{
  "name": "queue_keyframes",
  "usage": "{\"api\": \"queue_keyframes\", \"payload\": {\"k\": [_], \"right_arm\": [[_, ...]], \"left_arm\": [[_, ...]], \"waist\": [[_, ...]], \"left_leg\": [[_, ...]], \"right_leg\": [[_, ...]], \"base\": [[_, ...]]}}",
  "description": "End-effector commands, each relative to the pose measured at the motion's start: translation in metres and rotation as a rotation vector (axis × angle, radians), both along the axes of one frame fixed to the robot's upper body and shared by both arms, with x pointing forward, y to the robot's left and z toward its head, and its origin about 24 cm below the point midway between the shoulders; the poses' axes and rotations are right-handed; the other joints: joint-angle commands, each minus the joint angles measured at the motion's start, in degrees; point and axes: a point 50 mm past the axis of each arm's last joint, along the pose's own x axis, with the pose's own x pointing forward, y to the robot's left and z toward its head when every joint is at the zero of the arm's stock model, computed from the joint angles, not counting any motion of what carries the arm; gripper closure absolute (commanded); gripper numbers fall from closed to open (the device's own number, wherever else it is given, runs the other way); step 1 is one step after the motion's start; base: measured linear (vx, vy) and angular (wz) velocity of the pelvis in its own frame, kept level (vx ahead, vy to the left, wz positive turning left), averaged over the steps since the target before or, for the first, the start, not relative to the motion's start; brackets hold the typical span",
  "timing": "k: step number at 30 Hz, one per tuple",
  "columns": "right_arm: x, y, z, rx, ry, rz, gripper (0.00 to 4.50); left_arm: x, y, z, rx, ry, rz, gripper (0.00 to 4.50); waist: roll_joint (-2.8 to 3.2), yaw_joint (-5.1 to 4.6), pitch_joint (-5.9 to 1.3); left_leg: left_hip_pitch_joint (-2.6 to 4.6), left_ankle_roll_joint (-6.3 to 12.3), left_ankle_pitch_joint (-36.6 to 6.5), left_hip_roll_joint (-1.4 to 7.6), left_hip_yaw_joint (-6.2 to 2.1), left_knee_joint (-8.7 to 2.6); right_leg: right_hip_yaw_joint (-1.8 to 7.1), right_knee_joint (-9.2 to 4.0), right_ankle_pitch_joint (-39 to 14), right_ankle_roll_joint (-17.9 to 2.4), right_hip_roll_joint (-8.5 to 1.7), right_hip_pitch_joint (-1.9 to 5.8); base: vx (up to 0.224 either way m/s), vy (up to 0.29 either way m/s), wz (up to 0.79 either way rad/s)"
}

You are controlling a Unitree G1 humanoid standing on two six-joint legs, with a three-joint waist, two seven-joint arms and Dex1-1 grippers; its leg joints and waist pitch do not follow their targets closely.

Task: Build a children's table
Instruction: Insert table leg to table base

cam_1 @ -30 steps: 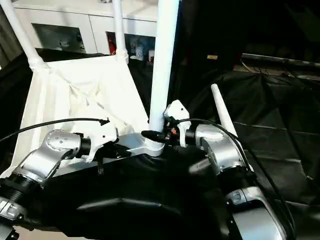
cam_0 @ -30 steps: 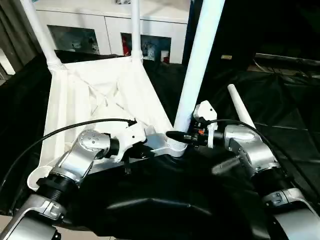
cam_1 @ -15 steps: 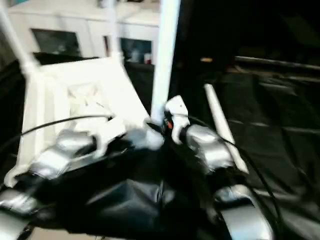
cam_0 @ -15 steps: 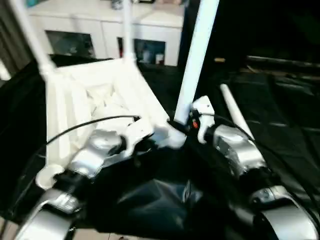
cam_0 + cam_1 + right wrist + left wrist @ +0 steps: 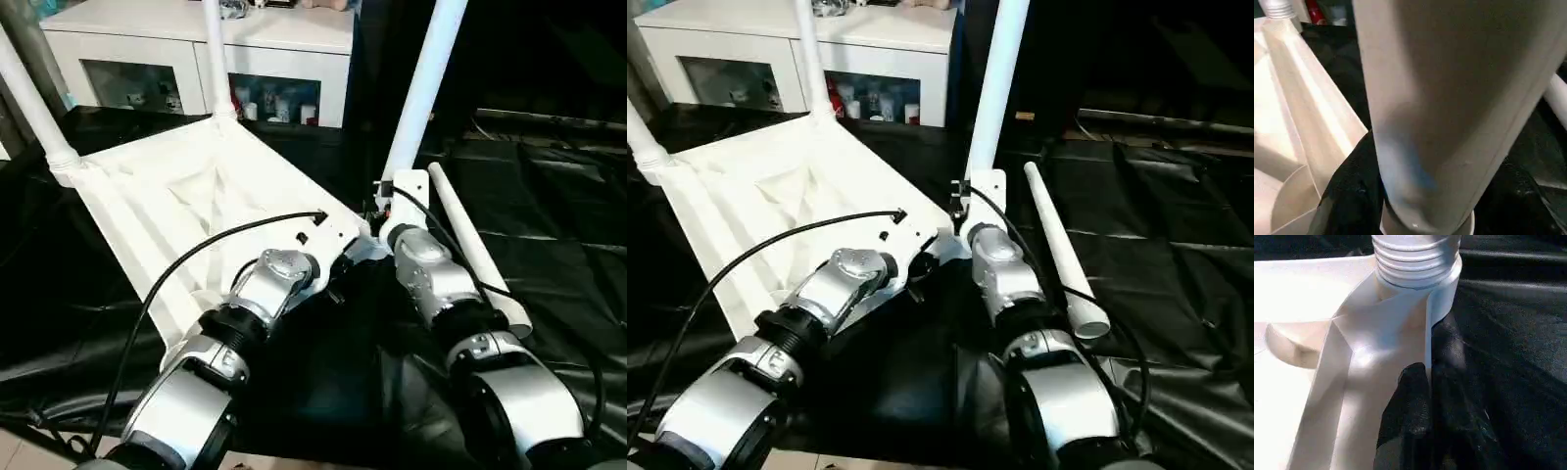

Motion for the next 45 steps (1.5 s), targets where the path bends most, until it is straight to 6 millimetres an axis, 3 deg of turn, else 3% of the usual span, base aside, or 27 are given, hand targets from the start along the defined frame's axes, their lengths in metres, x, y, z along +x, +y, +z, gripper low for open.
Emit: {"api": "queue_keyframes", "payload": {"k": [1,10,12,14,17,21,23,26,27,28,29,31,32,33,34,35,37,40,42,45], "right_arm": [[-0.036,-0.002,-0.068,-0.018,0.316,-0.017,2.60],[-0.030,0.005,-0.060,0.005,0.283,0.003,2.60],[-0.029,0.006,-0.058,0.020,0.278,0.010,2.04],[-0.028,0.007,-0.057,0.027,0.275,0.012,1.88],[-0.025,0.008,-0.052,0.028,0.257,0.026,1.65],[-0.023,0.009,-0.049,0.021,0.238,0.046,1.40],[-0.022,0.010,-0.047,0.018,0.231,0.052,1.14],[-0.020,0.010,-0.044,0.007,0.211,0.074,0.94],[-0.017,0.008,-0.038,-0.009,0.169,0.119,0.88],[-0.017,0.008,-0.037,-0.014,0.159,0.129,0.76],[-0.016,0.006,-0.034,-0.024,0.141,0.152,0.63],[-0.015,0.000,-0.026,-0.058,0.093,0.243,0.52],[-0.016,-0.002,-0.023,-0.073,0.080,0.288,0.52],[-0.017,-0.006,-0.019,-0.083,0.068,0.338,0.44],[-0.020,-0.011,-0.014,-0.099,0.053,0.391,0.32],[-0.022,-0.015,-0.011,-0.113,0.041,0.426,0.18],[-0.031,-0.028,0.000,-0.153,0.014,0.535,0.07],[-0.043,-0.042,0.012,-0.173,-0.020,0.633,0.03],[-0.056,-0.052,0.023,-0.183,-0.043,0.729,0.03],[-0.069,-0.060,0.031,-0.211,-0.056,0.814,0.03]], "left_arm": [[0.007,-0.001,0.010,0.007,-0.051,0.027,4.50],[0.011,0.004,0.011,0.011,-0.057,0.040,4.50],[0.011,0.005,0.011,0.011,-0.057,0.039,4.50],[0.012,0.006,0.011,0.012,-0.058,0.037,4.50],[0.012,0.007,0.011,0.014,-0.060,0.030,4.50],[0.012,0.007,0.012,0.013,-0.063,0.024,4.50],[0.012,0.007,0.012,0.012,-0.065,0.021,4.50],[0.012,0.007,0.012,0.011,-0.068,0.014,4.50],[0.011,0.008,0.013,0.010,-0.079,-0.021,4.50],[0.010,0.008,0.013,0.010,-0.082,-0.031,4.50],[0.009,0.008,0.013,0.009,-0.090,-0.056,4.50],[0.007,0.012,0.013,0.010,-0.091,-0.101,4.50],[0.005,0.013,0.013,0.001,-0.098,-0.140,4.50],[0.003,0.015,0.013,-0.010,-0.089,-0.160,4.50],[0.001,0.017,0.013,-0.022,-0.093,-0.191,4.50],[-0.001,0.018,0.013,-0.028,-0.101,-0.219,4.50],[-0.005,0.026,0.012,-0.022,-0.098,-0.262,4.50],[-0.011,0.032,0.015,-0.042,-0.127,-0.351,4.50],[-0.019,0.037,0.019,-0.063,-0.148,-0.446,4.50],[-0.028,0.043,0.020,-0.060,-0.140,-0.525,4.50]], "waist": [[0.77,-0.04,-1.71],[0.77,-0.11,-1.55],[0.73,-0.10,-1.58],[0.74,-0.14,-1.65],[0.56,-0.12,-1.89],[0.64,0.26,-2.30],[0.38,0.29,-2.52],[0.31,0.40,-2.52],[0.04,0.69,-3.00],[0.04,0.69,-3.00],[0.19,0.81,-3.11],[-0.06,1.15,-3.49],[-0.22,1.23,-3.76],[-0.27,1.42,-3.76],[-0.24,1.43,-3.69],[-0.35,1.74,-3.73],[-0.34,2.40,-3.57],[-0.25,2.60,-3.59],[-0.26,3.26,-3.50],[-0.19,3.35,-3.56]], "left_leg": [[0.89,-1.53,-24.57,6.64,-3.66,-5.38],[1.06,-1.60,-26.61,6.75,-3.96,-5.59],[1.07,-1.72,-26.87,6.77,-3.98,-5.61],[1.08,-1.73,-27.05,6.73,-3.98,-5.57],[0.52,-1.37,-24.56,6.87,-3.94,-5.64],[0.14,-0.35,-18.39,7.14,-3.30,-5.49],[-0.04,0.11,-17.09,7.03,-3.14,-5.31],[0.09,1.04,-16.35,6.85,-2.66,-5.03],[-0.37,1.49,-13.08,6.96,-2.61,-4.96],[-0.37,1.49,-13.08,6.96,-2.61,-4.96],[-0.27,2.14,-11.36,6.97,-2.40,-4.87],[-1.13,4.60,-6.22,6.87,-2.18,-4.35],[-1.11,5.23,-4.73,6.84,-2.15,-4.14],[-1.32,6.97,-3.08,6.62,-1.94,-3.84],[-1.30,7.63,-2.97,6.55,-1.79,-3.70],[-1.28,8.89,-2.74,6.35,-1.75,-3.52],[-1.23,9.68,-2.82,6.47,-1.77,-3.53],[-1.00,8.92,-3.92,6.72,-1.78,-3.64],[-1.00,8.45,-4.41,7.09,-1.93,-3.69],[-1.14,8.52,-3.82,6.68,-1.76,-3.48]], "right_leg": [[5.22,-5.54,-24.96,-6.57,-9.19,-0.08],[5.04,-5.97,-29.25,-4.98,-9.23,-0.34],[5.09,-6.00,-29.50,-4.87,-9.29,-0.38],[5.09,-6.02,-29.77,-4.82,-9.28,-0.40],[5.26,-5.79,-27.70,-5.25,-9.47,-0.01],[5.56,-4.84,-19.29,-8.40,-9.49,0.35],[5.51,-4.63,-18.51,-8.86,-9.47,0.62],[5.36,-4.91,-21.18,-9.21,-9.47,0.34],[5.33,-4.43,-18.25,-9.24,-9.52,0.79],[5.33,-4.43,-18.25,-9.24,-9.52,0.79],[5.29,-4.10,-15.26,-9.82,-9.30,0.72],[5.17,-2.99,-7.26,-10.89,-9.35,1.38],[5.11,-2.53,-4.74,-11.23,-9.24,1.59],[5.01,-2.03,-0.38,-11.94,-8.97,1.52],[5.11,-1.94,0.65,-12.33,-9.03,1.21],[4.98,-1.95,1.26,-12.39,-9.02,1.45],[4.81,-2.27,-0.86,-10.63,-8.73,1.56],[4.70,-2.48,-4.51,-9.85,-8.56,1.33],[4.91,-2.50,-5.57,-8.25,-8.63,1.48],[4.81,-2.31,-5.38,-8.61,-8.57,1.18]], "base": [[0.000,0.000,0.00],[0.000,0.000,0.00],[0.000,0.000,0.00],[0.000,0.000,0.00],[0.000,0.000,0.00],[0.000,0.000,0.00],[0.000,0.000,0.00],[0.000,0.000,0.00],[0.000,0.000,0.00],[0.000,0.000,0.00],[0.000,0.000,0.00],[0.000,0.000,0.00],[0.000,0.000,0.00],[0.000,0.000,0.00],[0.000,0.000,0.00],[0.000,0.000,0.00],[0.000,0.000,0.00],[0.000,0.000,0.00],[0.000,0.000,0.00],[0.000,0.000,0.00]]}}
